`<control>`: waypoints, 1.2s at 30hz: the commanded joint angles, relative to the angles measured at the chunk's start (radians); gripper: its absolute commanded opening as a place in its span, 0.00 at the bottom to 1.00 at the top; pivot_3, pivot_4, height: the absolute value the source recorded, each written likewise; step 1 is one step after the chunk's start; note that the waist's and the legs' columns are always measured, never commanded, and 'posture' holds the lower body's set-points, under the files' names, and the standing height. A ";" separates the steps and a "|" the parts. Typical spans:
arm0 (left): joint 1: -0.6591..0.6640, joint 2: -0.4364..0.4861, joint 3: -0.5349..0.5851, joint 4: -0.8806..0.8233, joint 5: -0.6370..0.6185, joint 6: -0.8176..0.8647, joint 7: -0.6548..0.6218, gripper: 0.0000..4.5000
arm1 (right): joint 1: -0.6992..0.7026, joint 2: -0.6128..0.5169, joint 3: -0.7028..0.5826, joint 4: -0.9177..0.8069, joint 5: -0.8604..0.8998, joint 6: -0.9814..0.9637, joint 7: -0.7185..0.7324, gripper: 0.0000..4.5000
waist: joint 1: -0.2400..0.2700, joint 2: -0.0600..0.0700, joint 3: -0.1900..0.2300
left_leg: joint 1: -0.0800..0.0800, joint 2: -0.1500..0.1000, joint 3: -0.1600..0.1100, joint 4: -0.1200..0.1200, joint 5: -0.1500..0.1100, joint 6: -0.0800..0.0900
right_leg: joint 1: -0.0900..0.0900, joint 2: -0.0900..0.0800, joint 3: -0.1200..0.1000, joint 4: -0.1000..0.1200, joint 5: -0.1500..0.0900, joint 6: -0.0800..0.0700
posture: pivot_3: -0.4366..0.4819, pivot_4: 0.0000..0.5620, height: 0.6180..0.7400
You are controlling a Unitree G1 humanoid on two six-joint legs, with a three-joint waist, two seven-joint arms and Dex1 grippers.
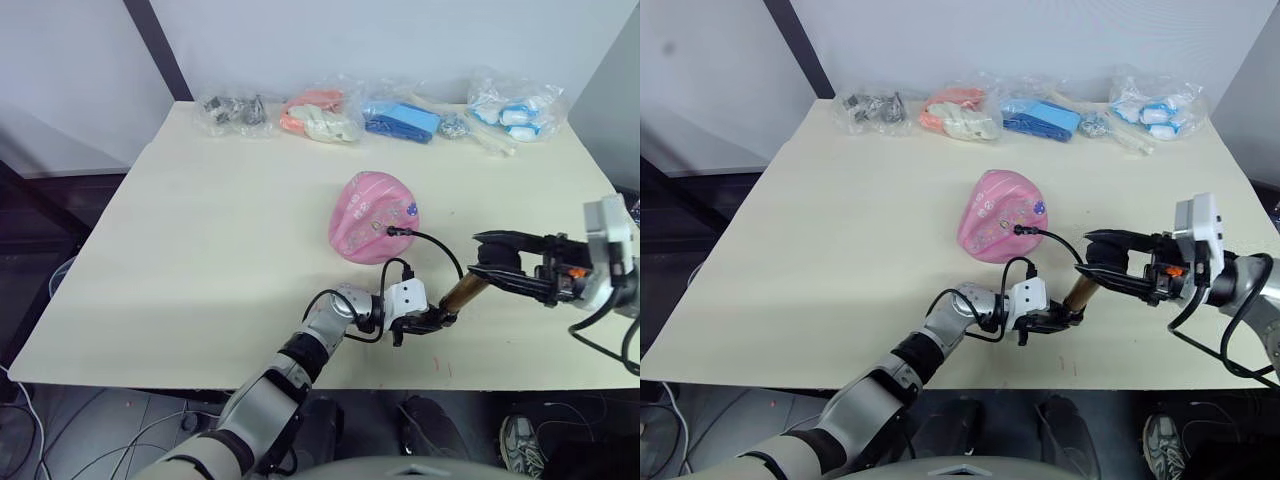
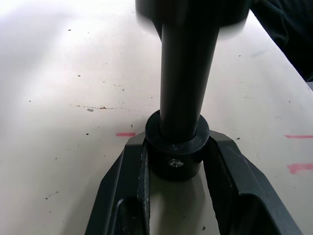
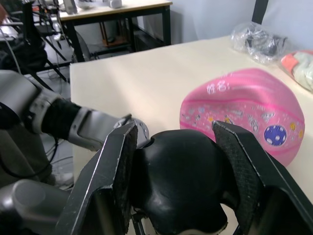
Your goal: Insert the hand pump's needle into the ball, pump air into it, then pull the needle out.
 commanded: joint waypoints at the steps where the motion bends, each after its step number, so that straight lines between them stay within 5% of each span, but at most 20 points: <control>1: 0.031 0.022 -0.004 0.048 0.017 0.023 -0.022 0.23 | -0.074 -0.057 -0.148 -0.020 0.109 0.044 -0.008 0.43 | 0.000 0.002 0.001 | 0.000 0.000 0.000 0.000 0.000 0.000 | 0.000 0.000 0.000 0.000 0.000 0.000 | 0.48 0.27 0.97; 20: 0.022 0.010 -0.009 0.080 0.025 0.015 -0.026 0.23 | -0.236 -0.152 -0.230 0.017 0.287 0.226 -0.046 0.43 | 0.003 0.002 0.002 | -0.001 0.000 0.001 0.000 0.000 0.001 | -0.001 -0.001 0.000 0.000 0.000 0.000 | 0.48 0.27 0.97; 36: 0.020 -0.002 0.013 0.100 0.004 -0.039 -0.040 0.23 | -0.033 -0.043 -0.078 -0.060 0.082 0.137 -0.013 0.43 | 0.007 0.000 0.000 | 0.000 0.000 0.000 0.000 0.000 0.001 | 0.000 0.000 0.000 0.000 0.000 0.000 | 0.48 0.27 0.97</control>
